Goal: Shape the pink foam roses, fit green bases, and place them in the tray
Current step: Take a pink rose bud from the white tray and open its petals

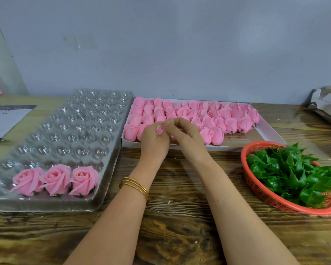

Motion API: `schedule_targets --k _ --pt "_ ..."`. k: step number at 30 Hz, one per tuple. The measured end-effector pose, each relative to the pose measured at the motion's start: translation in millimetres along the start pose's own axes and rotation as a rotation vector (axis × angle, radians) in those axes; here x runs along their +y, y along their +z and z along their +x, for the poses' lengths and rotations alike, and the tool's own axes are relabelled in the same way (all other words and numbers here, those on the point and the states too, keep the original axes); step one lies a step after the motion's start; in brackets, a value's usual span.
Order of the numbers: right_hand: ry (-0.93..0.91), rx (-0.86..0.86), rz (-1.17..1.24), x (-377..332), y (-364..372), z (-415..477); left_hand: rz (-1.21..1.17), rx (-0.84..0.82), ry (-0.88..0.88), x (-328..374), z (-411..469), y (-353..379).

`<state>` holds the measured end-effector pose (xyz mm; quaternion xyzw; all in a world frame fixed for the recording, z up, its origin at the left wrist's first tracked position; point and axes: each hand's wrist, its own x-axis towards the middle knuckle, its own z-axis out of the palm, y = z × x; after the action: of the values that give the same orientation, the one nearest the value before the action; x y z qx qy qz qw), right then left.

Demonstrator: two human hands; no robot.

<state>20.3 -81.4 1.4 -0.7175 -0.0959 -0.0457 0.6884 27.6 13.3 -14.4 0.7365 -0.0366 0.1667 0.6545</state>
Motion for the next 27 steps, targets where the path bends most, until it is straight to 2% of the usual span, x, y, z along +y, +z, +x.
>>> schedule_targets --k 3,9,15,22,27 --pt "0.04 0.009 0.1 -2.1 -0.5 0.3 -0.071 0.081 -0.012 2.9 0.6 -3.6" --pt "-0.059 -0.03 -0.07 -0.2 0.2 -2.7 -0.295 0.135 -0.155 9.6 1.9 -3.1" --pt "-0.093 -0.077 -0.114 9.1 5.1 -2.5 -0.522 0.081 -0.286 11.4 3.0 -1.5" --pt "-0.105 -0.065 -0.165 5.5 3.9 -3.0 -0.546 0.05 -0.285 13.3 2.9 -2.3" --pt "-0.054 -0.127 -0.092 1.4 0.3 -3.4 -0.52 -0.005 -0.267 10.9 4.3 -4.0"
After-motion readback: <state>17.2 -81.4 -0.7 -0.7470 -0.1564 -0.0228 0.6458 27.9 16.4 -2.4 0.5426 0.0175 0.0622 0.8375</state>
